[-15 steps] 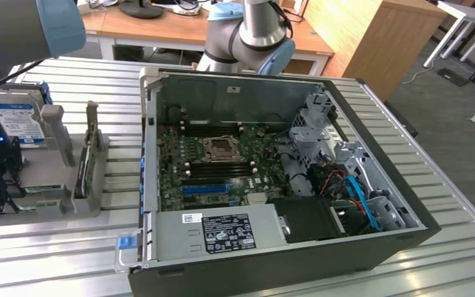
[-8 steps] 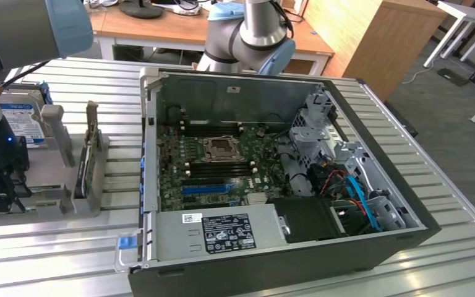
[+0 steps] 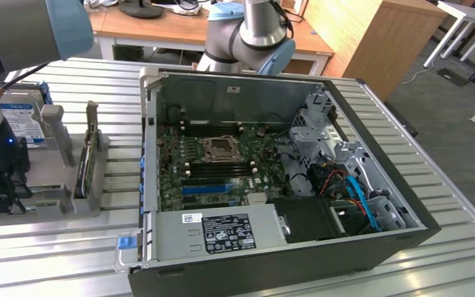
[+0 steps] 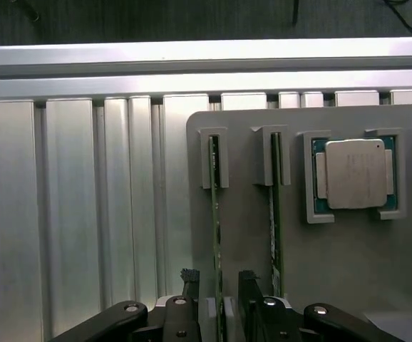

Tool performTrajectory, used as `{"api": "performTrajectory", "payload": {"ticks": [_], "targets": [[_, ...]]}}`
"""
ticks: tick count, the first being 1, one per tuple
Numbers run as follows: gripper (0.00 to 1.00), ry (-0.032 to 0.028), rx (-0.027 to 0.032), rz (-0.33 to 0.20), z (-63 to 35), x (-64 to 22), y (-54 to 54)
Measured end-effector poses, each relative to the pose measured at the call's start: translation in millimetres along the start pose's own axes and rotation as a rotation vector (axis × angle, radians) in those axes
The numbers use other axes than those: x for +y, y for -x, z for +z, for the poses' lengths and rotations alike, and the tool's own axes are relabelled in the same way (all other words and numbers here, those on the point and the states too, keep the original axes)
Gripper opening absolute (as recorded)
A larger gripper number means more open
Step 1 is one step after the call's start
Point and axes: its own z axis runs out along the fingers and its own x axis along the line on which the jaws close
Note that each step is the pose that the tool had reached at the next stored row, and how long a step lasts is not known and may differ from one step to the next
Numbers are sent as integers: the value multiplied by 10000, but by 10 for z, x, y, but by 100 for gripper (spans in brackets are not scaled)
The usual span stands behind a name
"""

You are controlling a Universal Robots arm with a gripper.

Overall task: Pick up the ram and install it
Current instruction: 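Pick up the ram and move it above insertion slot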

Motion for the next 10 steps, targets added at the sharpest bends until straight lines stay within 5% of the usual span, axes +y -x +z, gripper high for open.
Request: {"api": "performTrajectory", "payload": {"ticks": [10], "targets": [[36,-1,-1,0,60,0,-1]]}}
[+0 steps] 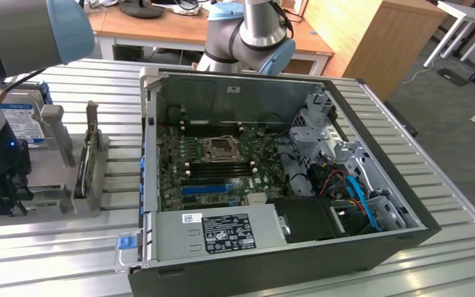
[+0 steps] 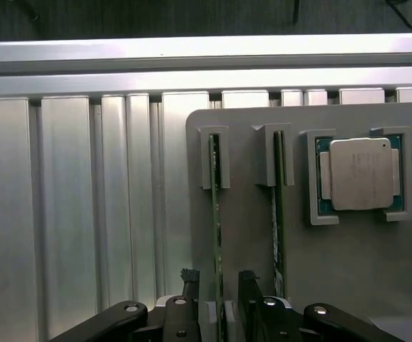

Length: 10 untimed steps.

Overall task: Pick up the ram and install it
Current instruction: 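Pick up the ram and move it above insertion slot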

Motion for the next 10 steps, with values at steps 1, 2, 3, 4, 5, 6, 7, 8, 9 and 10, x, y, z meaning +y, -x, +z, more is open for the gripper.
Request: {"api": "performTrajectory", "payload": {"ticks": [1,2,3,4,5,6,7,8,9,10], "targets": [[36,0,0,0,6,0,0],[36,0,0,0,12,0,0],[36,1,0,0,17,0,0],[36,1,1,0,19,0,-1],[36,2,1,0,19,0,-1],[36,3,1,0,19,0,-1],[36,1,1,0,20,0,0],[36,0,0,0,20,0,0],[36,0,0,0,20,0,0],[36,0,0,0,20,0,0]]}}
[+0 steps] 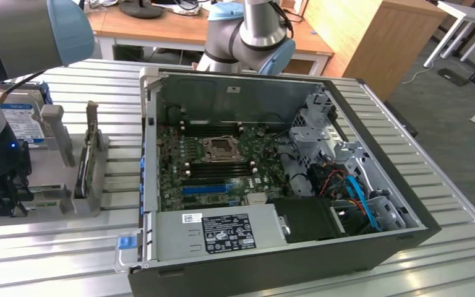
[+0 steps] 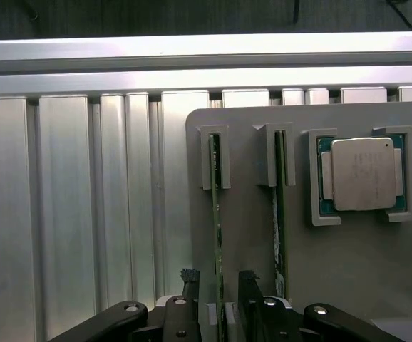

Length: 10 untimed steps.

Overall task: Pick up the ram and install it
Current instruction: 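Pick up the ram and move it above insertion slot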

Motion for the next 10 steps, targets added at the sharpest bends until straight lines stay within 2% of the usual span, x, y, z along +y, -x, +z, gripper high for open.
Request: {"api": "performTrajectory", "payload": {"ticks": [5,6,7,8,10], "targets": [[34,0,0,0,0,0,0],[28,0,0,0,0,0,0],[28,0,0,0,0,0,0],[21,0,0,0,0,0,0],[21,0,0,0,0,0,0]]}}
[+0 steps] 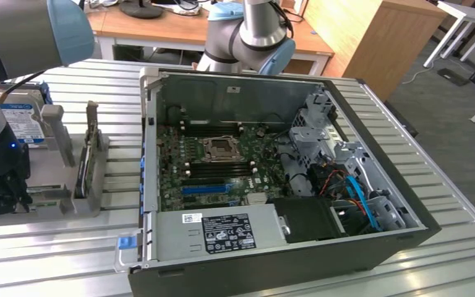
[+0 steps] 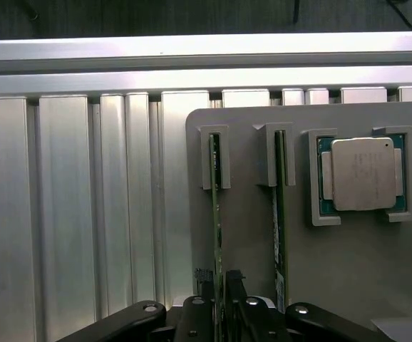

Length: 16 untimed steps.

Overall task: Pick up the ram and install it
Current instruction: 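Pick up the ram and move it above insertion slot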

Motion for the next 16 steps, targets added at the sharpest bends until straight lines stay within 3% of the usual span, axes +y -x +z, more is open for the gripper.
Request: {"api": "performTrajectory", "payload": {"ticks": [16], "targets": [[21,0,0,0,-27,0,1]]}}
